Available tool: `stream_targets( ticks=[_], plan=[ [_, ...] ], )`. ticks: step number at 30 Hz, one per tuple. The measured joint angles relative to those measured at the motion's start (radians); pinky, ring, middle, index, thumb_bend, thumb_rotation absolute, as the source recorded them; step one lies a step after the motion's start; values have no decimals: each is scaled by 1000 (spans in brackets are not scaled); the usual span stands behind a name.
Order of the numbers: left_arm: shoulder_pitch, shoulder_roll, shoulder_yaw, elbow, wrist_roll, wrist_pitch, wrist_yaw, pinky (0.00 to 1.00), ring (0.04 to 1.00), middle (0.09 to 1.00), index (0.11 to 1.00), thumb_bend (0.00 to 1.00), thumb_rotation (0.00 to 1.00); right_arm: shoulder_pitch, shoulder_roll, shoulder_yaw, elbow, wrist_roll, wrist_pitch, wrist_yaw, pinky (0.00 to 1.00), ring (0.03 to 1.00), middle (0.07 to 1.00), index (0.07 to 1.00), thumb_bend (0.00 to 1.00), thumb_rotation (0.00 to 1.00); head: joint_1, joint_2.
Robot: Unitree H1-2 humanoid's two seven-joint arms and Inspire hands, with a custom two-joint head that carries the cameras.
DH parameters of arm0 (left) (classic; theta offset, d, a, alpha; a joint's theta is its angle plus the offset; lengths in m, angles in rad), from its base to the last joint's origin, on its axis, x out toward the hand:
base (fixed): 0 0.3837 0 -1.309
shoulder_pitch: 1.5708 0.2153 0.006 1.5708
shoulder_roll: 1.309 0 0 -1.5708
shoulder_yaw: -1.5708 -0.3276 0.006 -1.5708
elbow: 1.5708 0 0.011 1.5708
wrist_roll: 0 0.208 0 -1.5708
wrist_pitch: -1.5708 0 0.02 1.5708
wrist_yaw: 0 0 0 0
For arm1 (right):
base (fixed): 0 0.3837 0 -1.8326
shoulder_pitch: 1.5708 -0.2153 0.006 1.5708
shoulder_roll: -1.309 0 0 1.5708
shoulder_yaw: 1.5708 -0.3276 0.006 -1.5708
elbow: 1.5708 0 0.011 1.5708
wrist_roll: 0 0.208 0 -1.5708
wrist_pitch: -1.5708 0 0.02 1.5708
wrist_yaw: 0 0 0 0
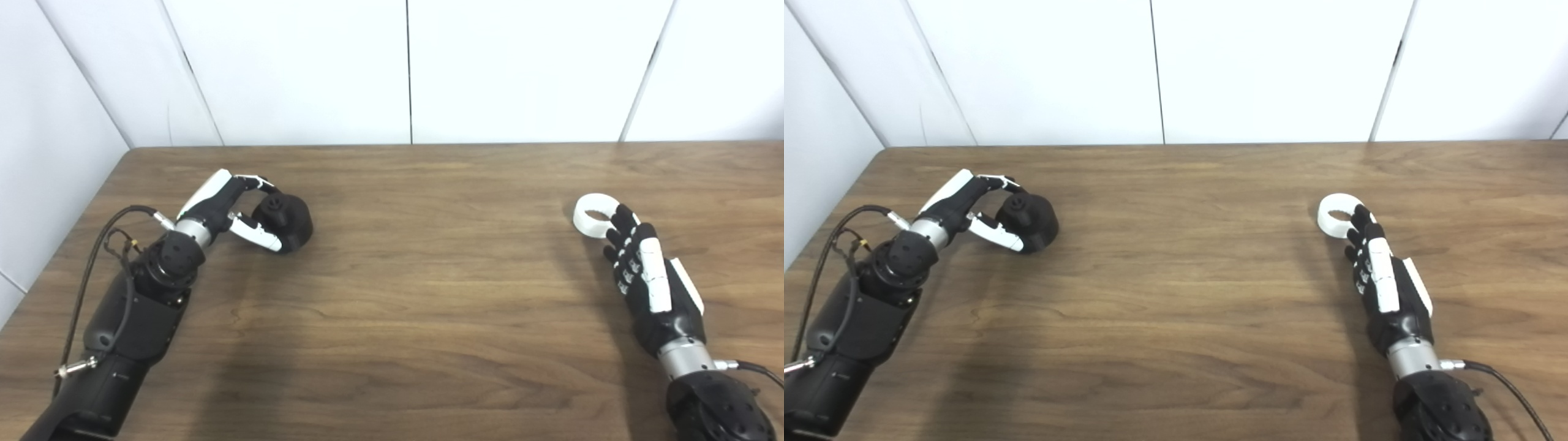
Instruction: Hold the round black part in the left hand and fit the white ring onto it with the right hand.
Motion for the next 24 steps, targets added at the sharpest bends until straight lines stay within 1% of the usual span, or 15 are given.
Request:
stream_targets(
  ticks=[4, 8, 16, 20, 24],
  plan=[
    [6, -5, 3, 0, -1, -21, 3, 991, 991, 917, 596, 822, 89, 0, -2, 0, 0, 0, 0, 0, 1000, 1000, 1000, 997, 566, 1000, 0, 0],
    [12, -11, 3, -14, -1, -19, 1, 974, 1000, 928, 604, 834, 115, 0, -2, 0, 0, 0, 1, 0, 1000, 1000, 1000, 995, 566, 1000, 0, 3],
    [44, -36, -6, -96, -3, 18, -24, 999, 1000, 937, 610, 847, 101, 0, -4, 1, -2, 0, 7, 0, 1000, 1000, 999, 999, 579, 1000, 0, 12],
    [55, -38, -24, -141, -1, 31, -53, 989, 1000, 936, 614, 843, 125, 0, -4, 4, -6, 0, 20, 0, 1000, 1000, 1000, 1000, 581, 1000, -2, 15],
    [74, -44, -49, -189, -1, 31, -76, 972, 1000, 925, 604, 838, 118, 0, -3, 6, -10, -1, 27, 0, 1000, 1000, 999, 1000, 591, 1000, -3, 18]
  ],
)
